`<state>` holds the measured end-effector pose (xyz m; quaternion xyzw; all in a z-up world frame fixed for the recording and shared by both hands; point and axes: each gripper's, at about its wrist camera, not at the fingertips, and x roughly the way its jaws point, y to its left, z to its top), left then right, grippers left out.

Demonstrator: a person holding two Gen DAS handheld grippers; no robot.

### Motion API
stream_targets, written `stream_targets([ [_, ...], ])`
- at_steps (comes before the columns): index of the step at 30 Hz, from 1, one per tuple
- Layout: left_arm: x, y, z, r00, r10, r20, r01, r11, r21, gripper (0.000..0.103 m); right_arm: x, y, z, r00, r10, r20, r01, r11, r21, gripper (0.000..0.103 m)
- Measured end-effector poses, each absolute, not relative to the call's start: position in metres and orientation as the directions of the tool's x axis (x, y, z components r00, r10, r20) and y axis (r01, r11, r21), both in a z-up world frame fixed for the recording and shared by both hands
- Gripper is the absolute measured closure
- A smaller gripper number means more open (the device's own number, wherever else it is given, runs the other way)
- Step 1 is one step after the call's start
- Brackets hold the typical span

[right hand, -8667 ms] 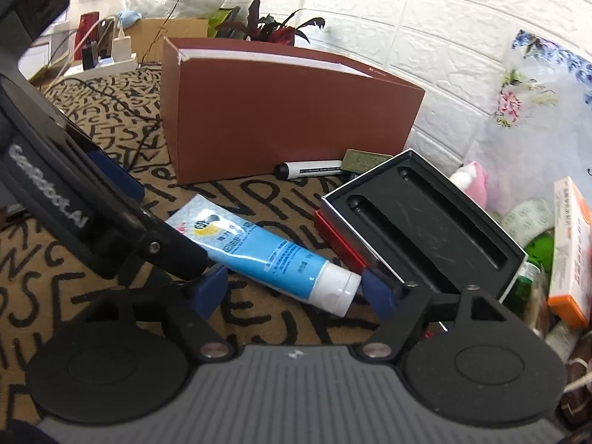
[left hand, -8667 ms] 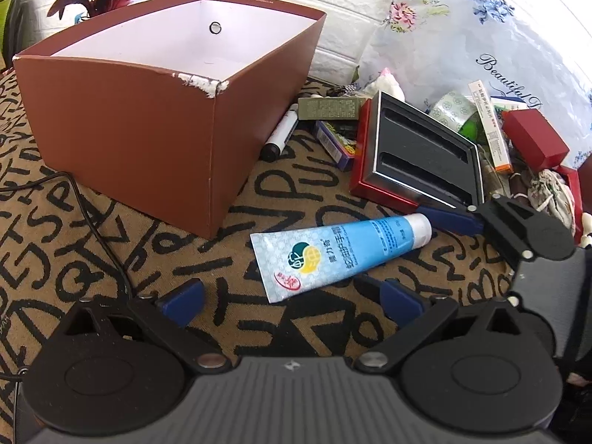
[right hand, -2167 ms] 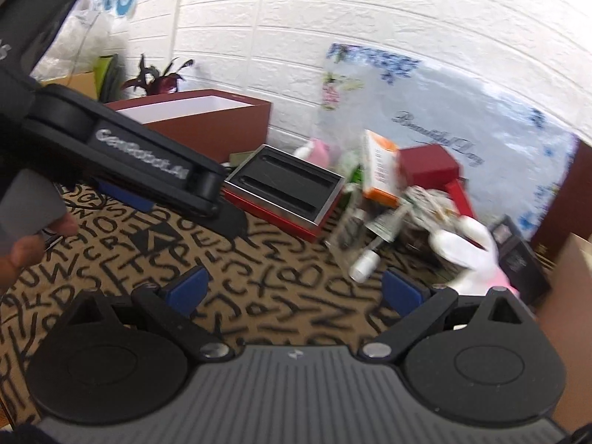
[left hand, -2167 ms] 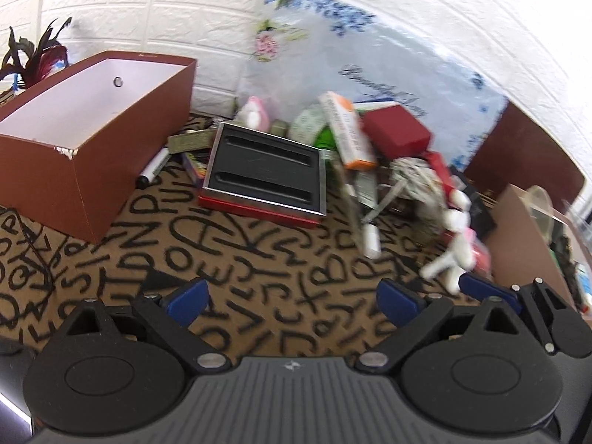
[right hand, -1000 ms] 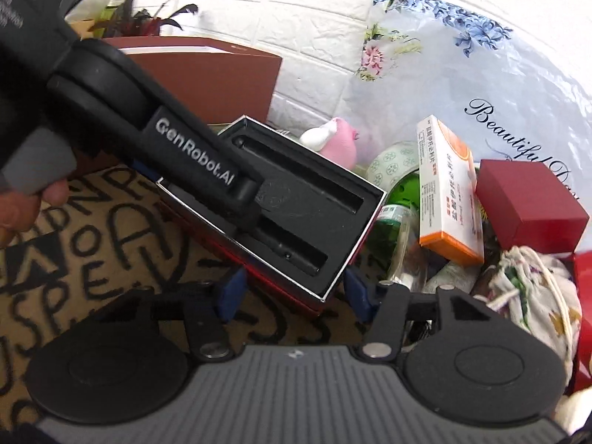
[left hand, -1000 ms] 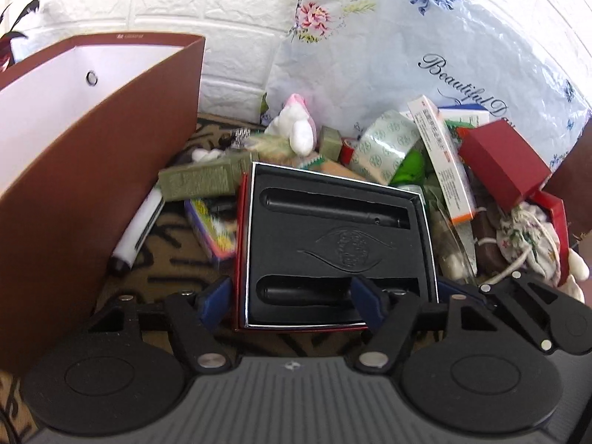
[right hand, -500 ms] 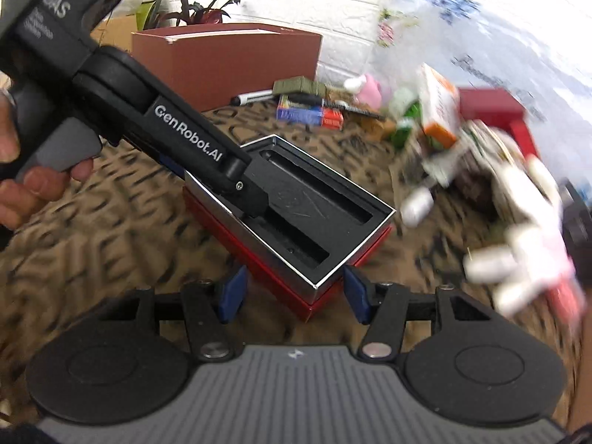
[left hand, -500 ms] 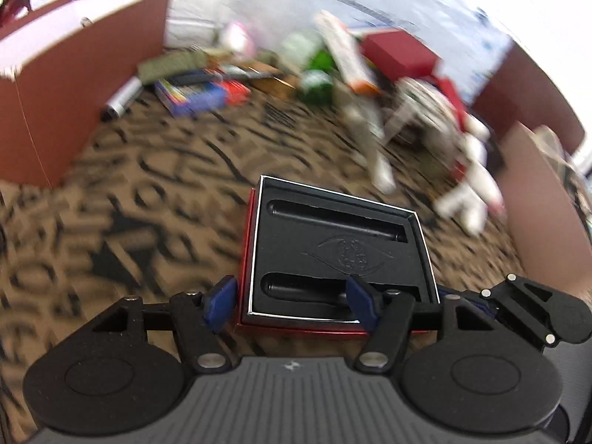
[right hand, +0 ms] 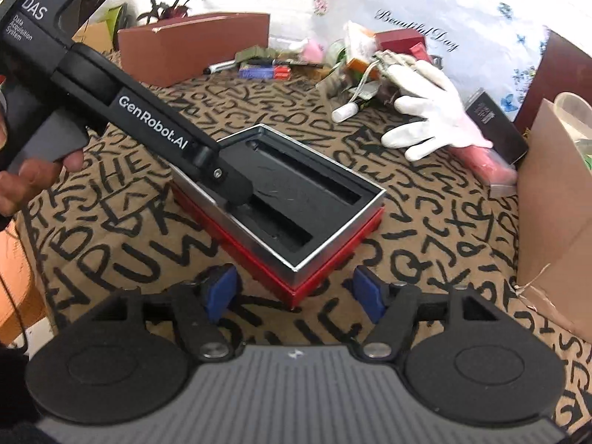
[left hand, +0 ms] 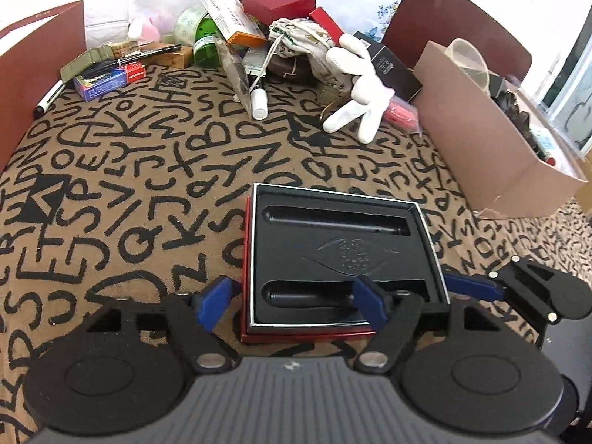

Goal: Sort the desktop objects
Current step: 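Grip the black tray box rim with both grippers and lift, then carry the tray box into the cardboard box and release it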

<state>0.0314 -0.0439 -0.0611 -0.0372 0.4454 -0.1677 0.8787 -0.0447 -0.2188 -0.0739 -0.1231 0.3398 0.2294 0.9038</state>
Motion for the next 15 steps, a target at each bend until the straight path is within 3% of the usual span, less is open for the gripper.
stream_targets([
  [2,0.034,-0.041,-0.063,0.543,-0.321,-0.776,0.247,0.944,-0.218,0.017,-0.042,-0.221,-0.077,0.661,0.341,-0.668,-0.494,0.868,-0.045,0.033],
  [7,0.039,-0.043,-0.064,0.527,-0.327,-0.784,0.241,0.943,-0.231,0.016,-0.035,-0.217,-0.083,0.663,0.371,-0.65,-0.495,0.869,-0.009,0.031],
  [10,0.04,-0.046,-0.064,0.519,-0.353,-0.779,0.249,0.934,-0.258,0.027,-0.032,-0.215,-0.086,0.681,0.362,-0.637,-0.477,0.879,-0.011,0.032],
  [15,0.029,-0.064,-0.054,0.54,-0.327,-0.776,0.276,0.939,-0.204,0.027,-0.036,-0.226,-0.08,0.678,0.373,-0.633,-0.464,0.885,0.023,0.034],
])
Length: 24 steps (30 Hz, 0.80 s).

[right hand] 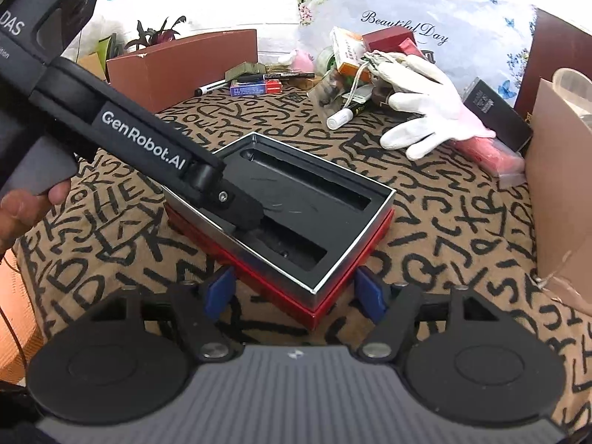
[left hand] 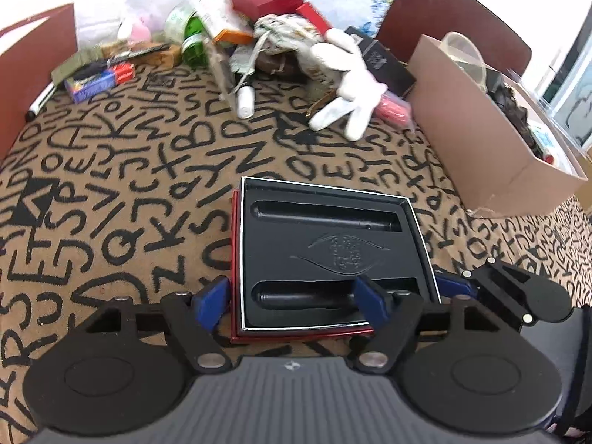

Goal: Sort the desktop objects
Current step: 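Carry the tray box into the cardboard box and release it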

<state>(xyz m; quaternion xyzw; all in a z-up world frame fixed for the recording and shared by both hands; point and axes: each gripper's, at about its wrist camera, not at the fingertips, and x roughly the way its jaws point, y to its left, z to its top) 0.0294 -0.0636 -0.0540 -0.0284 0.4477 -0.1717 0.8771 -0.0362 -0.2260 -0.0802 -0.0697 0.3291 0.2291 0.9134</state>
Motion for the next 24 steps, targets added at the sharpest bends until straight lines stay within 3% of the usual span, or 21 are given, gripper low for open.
stream_targets([
  [8,0.021,-0.114,0.002,0.626,-0.409,-0.664,0.402,0.899,-0.174,0.028,-0.056,-0.271,-0.038,0.795,0.304,-0.525,-0.368,0.929,-0.02,0.034],
  [15,0.039,-0.199,0.049,0.636,-0.546,-0.546,0.57,0.809,-0.145,0.028,-0.063,-0.342,0.01,0.914,0.129,-0.386,-0.181,0.978,-0.102,0.034],
  [24,0.085,-0.307,0.043,0.581,-0.616,-0.532,0.647,0.746,-0.157,0.028,-0.027,-0.436,0.013,0.915,-0.04,-0.402,-0.011,0.992,-0.124,0.034],
])
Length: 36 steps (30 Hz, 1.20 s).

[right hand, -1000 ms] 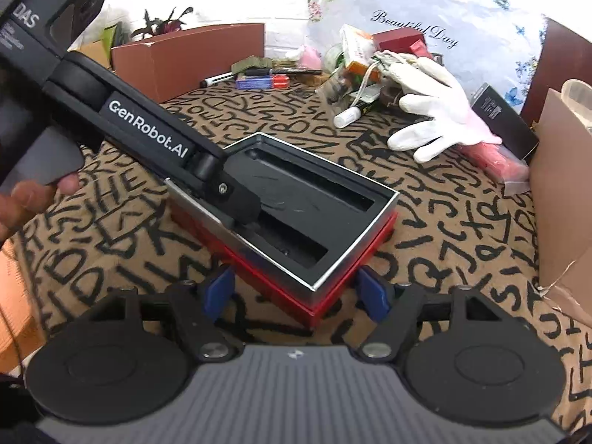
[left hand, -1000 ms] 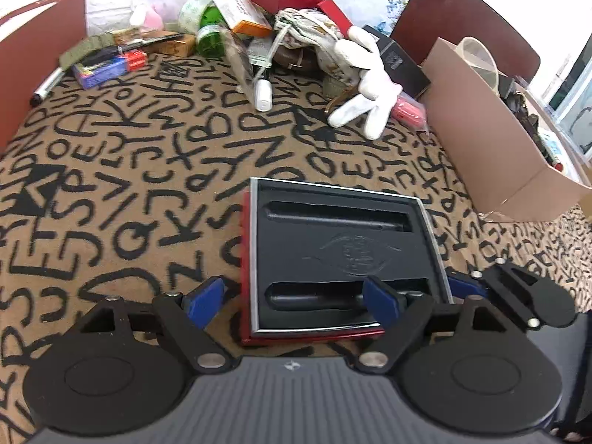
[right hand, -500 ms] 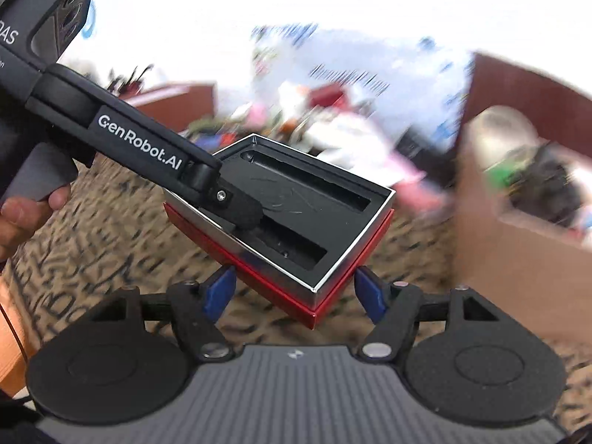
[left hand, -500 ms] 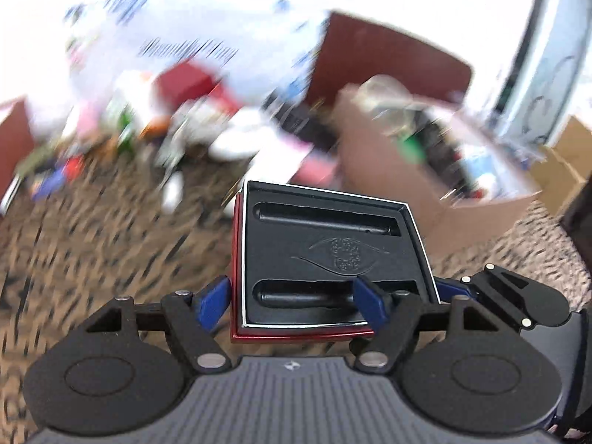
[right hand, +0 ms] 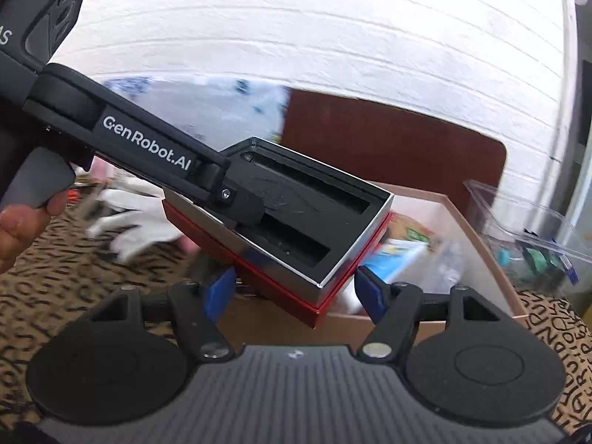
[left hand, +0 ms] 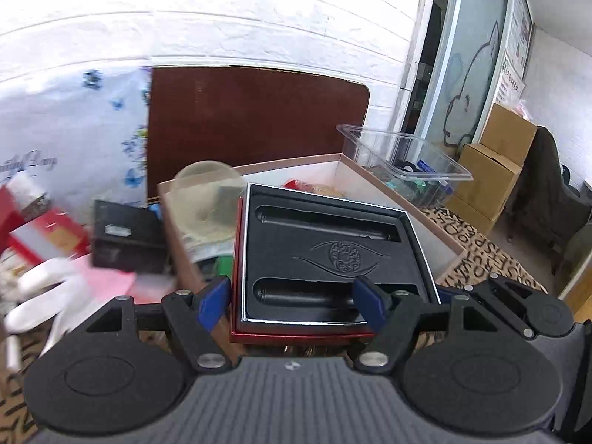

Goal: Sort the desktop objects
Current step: 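Carry the tray box into the cardboard box and release it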

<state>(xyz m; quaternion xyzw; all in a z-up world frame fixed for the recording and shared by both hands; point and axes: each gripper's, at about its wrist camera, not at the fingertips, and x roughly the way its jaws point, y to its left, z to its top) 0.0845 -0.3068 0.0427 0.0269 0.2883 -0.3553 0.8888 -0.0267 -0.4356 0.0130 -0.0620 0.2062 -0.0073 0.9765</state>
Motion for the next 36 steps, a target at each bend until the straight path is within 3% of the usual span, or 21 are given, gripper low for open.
stream_targets([
  [3,0.103,-0.324,0.035,0.561,-0.613,-0.556,0.643,0.746,-0.175,0.03,-0.007,-0.456,0.006,0.901,-0.056,-0.43,0.0,0.992,-0.13,0.034],
  [8,0.11,-0.321,0.033,0.575,-0.621,-0.532,0.619,0.756,-0.214,0.016,-0.007,-0.467,0.002,0.911,-0.089,-0.403,0.032,0.989,-0.146,0.032],
  [24,0.14,-0.365,0.029,0.566,-0.61,-0.554,0.602,0.765,-0.227,0.016,0.029,-0.505,-0.004,0.891,-0.141,-0.433,0.113,0.99,-0.089,0.035],
  [28,0.128,-0.348,0.035,0.558,-0.634,-0.536,0.608,0.752,-0.257,0.009,0.009,-0.49,0.003,0.91,-0.141,-0.391,0.1,0.987,-0.122,0.019],
  [36,0.077,-0.292,0.039,0.564,-0.66,-0.496,0.622,0.735,-0.271,0.006,-0.031,-0.447,0.013,0.933,-0.097,-0.346,0.063,0.992,-0.107,0.011],
])
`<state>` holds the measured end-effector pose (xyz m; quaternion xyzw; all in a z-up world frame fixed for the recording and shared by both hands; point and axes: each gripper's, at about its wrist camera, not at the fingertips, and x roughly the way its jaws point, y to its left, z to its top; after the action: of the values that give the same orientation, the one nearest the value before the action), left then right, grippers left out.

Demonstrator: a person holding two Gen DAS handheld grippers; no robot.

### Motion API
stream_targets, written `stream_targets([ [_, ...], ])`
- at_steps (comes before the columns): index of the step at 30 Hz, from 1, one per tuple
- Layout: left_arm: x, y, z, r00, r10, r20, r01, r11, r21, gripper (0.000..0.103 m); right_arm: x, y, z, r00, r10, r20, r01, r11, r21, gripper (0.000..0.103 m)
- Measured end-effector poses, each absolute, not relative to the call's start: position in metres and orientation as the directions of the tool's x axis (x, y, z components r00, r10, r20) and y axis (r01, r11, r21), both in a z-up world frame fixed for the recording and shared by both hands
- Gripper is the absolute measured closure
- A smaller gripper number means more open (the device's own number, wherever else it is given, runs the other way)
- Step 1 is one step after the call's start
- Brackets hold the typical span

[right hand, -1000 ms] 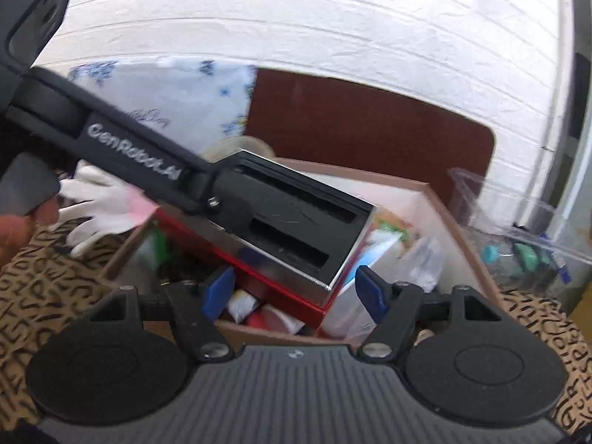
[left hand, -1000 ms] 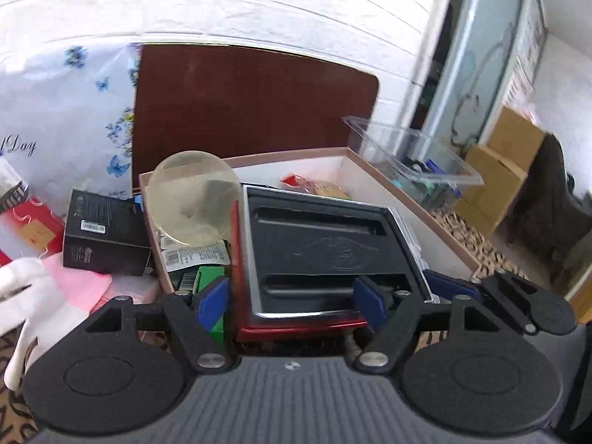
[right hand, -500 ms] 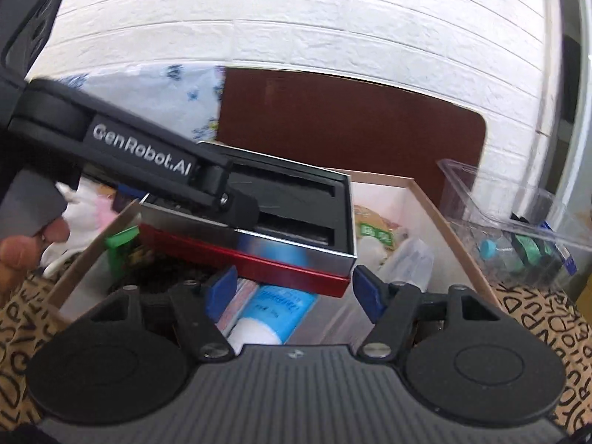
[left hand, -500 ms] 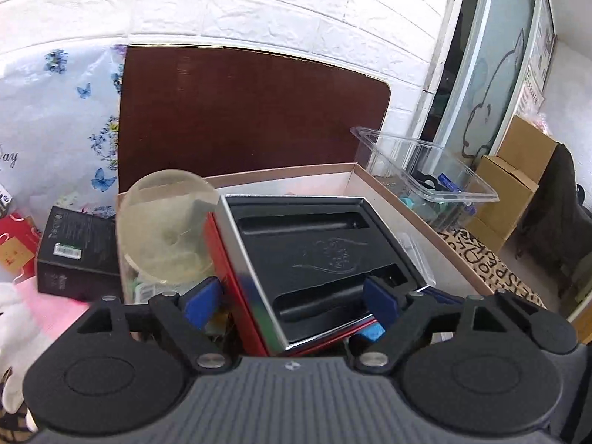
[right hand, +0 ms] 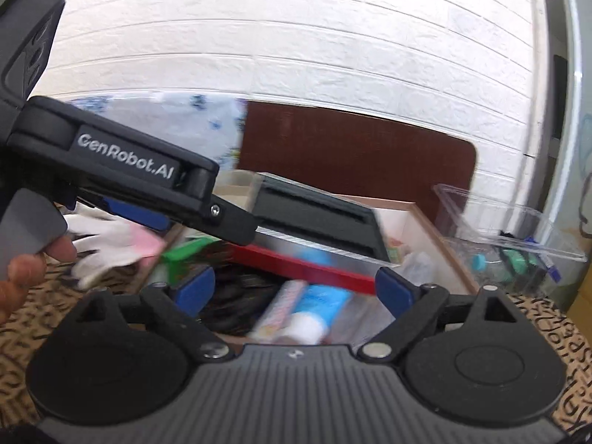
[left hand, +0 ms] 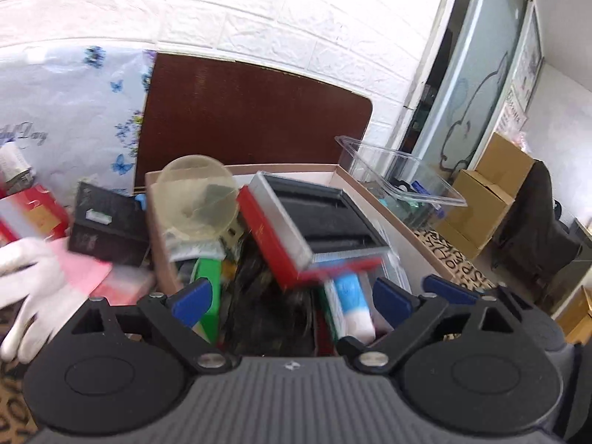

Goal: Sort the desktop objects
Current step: 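Carry the tray box into the cardboard box and release it, then withdraw both grippers back over the table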

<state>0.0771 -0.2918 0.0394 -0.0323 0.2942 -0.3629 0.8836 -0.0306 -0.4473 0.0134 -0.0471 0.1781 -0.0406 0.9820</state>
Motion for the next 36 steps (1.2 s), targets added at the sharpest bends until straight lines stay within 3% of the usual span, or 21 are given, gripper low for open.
stream_targets([
  [7,0.03,-0.234,0.023,0.613,-0.602,-0.511,0.604,0.775,-0.187,0.006,-0.043,-0.394,0.002,0.914,0.034,-0.404,-0.07,0.995,-0.075,0.011],
  [15,0.01,-0.162,0.007,0.699,-0.476,-0.534,0.481,0.865,-0.143,0.006,-0.045,-0.311,-0.012,0.87,0.184,-0.457,-0.234,0.971,-0.055,0.011],
  [30,0.055,-0.048,-0.016,0.778,-0.317,-0.542,0.238,0.948,-0.213,0.007,0.003,-0.203,-0.025,0.826,0.305,-0.474,-0.382,0.922,-0.071,0.012],
  [36,0.102,-0.028,-0.022,0.782,-0.288,-0.553,0.187,0.954,-0.234,0.009,0.049,-0.173,-0.042,0.807,0.288,-0.515,-0.389,0.916,-0.099,0.024],
])
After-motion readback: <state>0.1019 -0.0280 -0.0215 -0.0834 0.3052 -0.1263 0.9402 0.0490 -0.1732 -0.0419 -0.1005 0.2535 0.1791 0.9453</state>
